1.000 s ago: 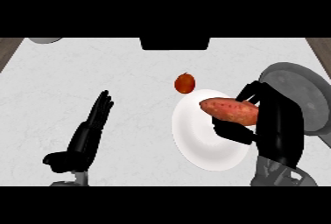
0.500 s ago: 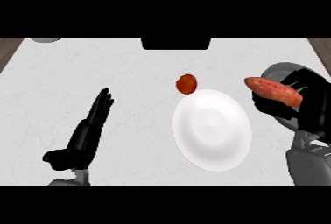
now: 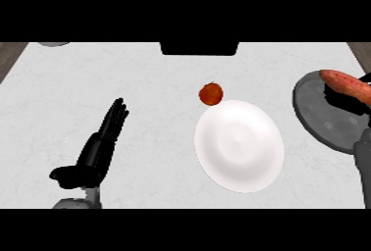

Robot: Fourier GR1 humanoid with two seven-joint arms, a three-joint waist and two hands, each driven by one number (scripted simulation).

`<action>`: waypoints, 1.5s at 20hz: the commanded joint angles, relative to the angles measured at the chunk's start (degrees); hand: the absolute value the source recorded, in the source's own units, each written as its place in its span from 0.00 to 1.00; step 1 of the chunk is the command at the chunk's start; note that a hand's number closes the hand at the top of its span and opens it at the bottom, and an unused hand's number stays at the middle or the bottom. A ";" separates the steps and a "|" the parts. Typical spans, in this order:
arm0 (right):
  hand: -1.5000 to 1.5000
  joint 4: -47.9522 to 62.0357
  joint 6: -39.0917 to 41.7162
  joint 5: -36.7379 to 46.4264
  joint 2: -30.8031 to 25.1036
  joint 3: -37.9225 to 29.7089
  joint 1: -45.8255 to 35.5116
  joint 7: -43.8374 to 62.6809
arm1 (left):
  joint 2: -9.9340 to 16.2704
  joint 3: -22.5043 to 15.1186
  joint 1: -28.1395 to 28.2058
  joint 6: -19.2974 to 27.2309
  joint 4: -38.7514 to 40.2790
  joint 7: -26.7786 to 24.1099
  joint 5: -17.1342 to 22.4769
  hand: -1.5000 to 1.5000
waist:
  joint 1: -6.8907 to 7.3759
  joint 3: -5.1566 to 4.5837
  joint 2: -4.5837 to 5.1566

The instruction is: Pick the sweet potato from the plate and place it in the pan

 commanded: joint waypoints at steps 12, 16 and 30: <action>0.00 42.82 15.73 -7.76 -13.92 -4.60 -15.02 -11.87 | -1.47 -0.81 -1.01 0.43 1.18 -1.09 -1.10 0.50 | 2.16 0.04 0.81; 0.00 49.29 17.99 -12.78 -9.91 -7.47 -19.45 -18.10 | -2.21 -2.58 -0.50 0.86 1.01 -0.99 -2.49 0.50 | 2.28 0.15 0.76; 0.00 51.07 22.00 -30.16 -15.75 -22.88 -19.15 -36.53 | -2.33 -1.55 -0.46 1.68 -2.55 3.30 -1.65 0.50 | -0.42 0.01 -0.24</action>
